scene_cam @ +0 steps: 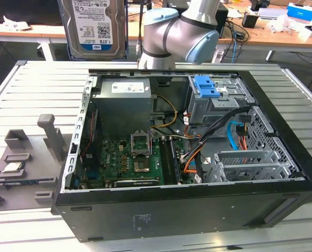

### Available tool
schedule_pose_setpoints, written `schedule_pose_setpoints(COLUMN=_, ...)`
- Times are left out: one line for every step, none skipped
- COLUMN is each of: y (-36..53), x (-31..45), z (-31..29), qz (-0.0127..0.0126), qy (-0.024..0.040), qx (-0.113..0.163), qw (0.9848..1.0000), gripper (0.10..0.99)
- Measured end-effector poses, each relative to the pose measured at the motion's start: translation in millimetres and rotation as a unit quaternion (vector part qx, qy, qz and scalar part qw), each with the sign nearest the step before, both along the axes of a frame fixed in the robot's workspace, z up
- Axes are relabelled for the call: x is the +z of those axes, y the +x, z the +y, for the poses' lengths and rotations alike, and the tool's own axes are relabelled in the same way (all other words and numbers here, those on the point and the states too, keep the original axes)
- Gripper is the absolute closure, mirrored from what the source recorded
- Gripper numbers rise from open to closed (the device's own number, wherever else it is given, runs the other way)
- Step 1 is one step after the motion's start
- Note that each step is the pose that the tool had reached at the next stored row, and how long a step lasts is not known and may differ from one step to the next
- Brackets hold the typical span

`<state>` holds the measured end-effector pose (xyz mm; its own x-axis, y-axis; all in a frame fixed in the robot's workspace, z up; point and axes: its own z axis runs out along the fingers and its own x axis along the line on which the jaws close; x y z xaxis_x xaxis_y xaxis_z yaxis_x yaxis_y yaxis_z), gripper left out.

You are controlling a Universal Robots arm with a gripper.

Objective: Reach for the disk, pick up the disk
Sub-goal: 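Pick up the disk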

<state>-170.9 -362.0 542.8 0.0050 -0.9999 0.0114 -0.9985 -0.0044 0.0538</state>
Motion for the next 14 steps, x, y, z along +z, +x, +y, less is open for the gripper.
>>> schedule_pose_setpoints(y=4.3, x=0.0, z=0.3, qz=0.0001, qy=0.0, qx=0.0, qw=1.0, gripper=0.722)
schedule_pose_setpoints(y=8.4, x=0.0, z=0.6, qz=0.0001, qy=0.0, qx=0.0, qw=1.0, gripper=0.722)
schedule_pose_setpoints(y=12.6, x=0.0, z=0.9, qz=0.0002, qy=0.0, qx=0.0, qw=1.0, gripper=0.722)
schedule_pose_setpoints(y=19.0, x=-0.1, z=1.3, qz=0.0003, qy=0.0, qx=0.0, qw=1.0, gripper=0.722)
schedule_pose_setpoints(y=22.1, x=-0.1, z=1.5, qz=0.0003, qy=0.0001, qx=0.0, qw=1.0, gripper=0.722)
schedule_pose_setpoints(y=24.2, x=0.0, z=1.7, qz=0.0004, qy=0.0, qx=0.0, qw=1.0, gripper=0.722)
schedule_pose_setpoints(y=28.3, x=0.0, z=2.0, qz=0.0005, qy=0.0, qx=0.0, qw=1.0, gripper=0.722)
schedule_pose_setpoints(y=32.9, x=0.0, z=2.2, qz=0.0006, qy=0.0, qx=0.0, qw=1.0, gripper=0.722)
schedule_pose_setpoints(y=37.5, x=0.0, z=2.5, qz=0.0006, qy=0.0, qx=0.0, qw=1.0, gripper=0.722)
schedule_pose_setpoints(y=40.5, x=0.0, z=2.8, qz=0.0007, qy=0.0, qx=0.0, qw=1.0, gripper=0.722)
schedule_pose_setpoints(y=43.0, x=0.0, z=3.0, qz=0.0007, qy=0.0, qx=0.0, qw=1.0, gripper=0.722)
schedule_pose_setpoints(y=46.7, x=0.0, z=3.3, qz=0.0008, qy=0.0, qx=0.0, qw=1.0, gripper=0.722)
schedule_pose_setpoints(y=49.0, x=0.0, z=3.4, qz=0.0009, qy=0.0, qx=0.0, qw=1.0, gripper=0.722)
schedule_pose_setpoints(y=55.3, x=-0.1, z=4.0, qz=0.001, qy=0.0, qx=0.0, qw=1.0, gripper=0.722)
